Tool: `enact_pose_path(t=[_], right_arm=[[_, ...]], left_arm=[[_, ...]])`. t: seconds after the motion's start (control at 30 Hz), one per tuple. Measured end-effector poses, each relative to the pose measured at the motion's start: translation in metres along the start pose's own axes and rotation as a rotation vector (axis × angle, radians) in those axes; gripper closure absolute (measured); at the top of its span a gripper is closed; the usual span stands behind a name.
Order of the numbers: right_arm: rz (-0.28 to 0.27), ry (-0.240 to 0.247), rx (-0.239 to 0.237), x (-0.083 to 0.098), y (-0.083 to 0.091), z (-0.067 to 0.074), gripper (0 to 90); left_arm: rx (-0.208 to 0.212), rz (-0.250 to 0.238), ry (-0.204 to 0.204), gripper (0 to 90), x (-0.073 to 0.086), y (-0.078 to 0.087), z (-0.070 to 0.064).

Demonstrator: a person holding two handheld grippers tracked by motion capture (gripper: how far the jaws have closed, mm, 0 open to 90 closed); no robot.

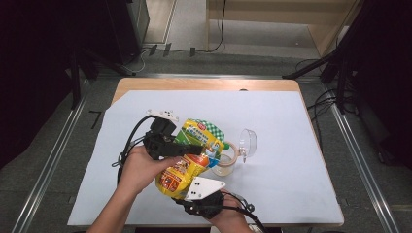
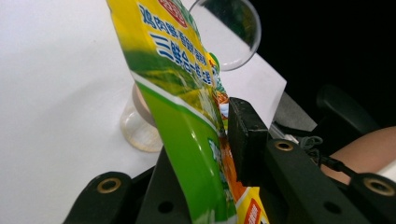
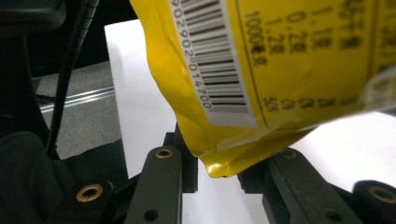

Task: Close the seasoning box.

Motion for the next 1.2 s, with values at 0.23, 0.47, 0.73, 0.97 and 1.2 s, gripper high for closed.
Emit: enact_pose_path(t=[0.23,0.47,0.73,0.97,1.2], right_arm=[[0.012,-0.051,-0.041,-0.001,-0.002,0.001,74.5],[0.042,-0.097,-0.088,-0.003,-0.003,-0.005,74.1],[0.0,-0.083,-0.081,-0.021,0.0,-0.019,73.3],[0.01,-0.101,-0.081,-0.022,-0.006,-0.024,73.5],[-0.003,-0.092,-0.079,-0.025,-0.008,-0.021,74.0]], left_arm=[[-0.009,0.067,0.081,73.5,0.0,-0.012,0.008],[-0.036,0.145,0.188,71.6,-0.008,-0.026,0.024],[0.005,0.152,0.251,69.6,-0.024,-0.03,0.031],[0.001,0.12,0.225,71.4,-0.026,-0.022,0.029],[-0.03,0.12,0.181,76.2,-0.027,-0.015,0.021]])
Point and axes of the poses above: each handheld gripper's, and its own axes: y roughly backward along the jaws, x roughly out of its underside, z roughly to its left, the point moved 6 cm from there along -y, roughly forward along the jaws
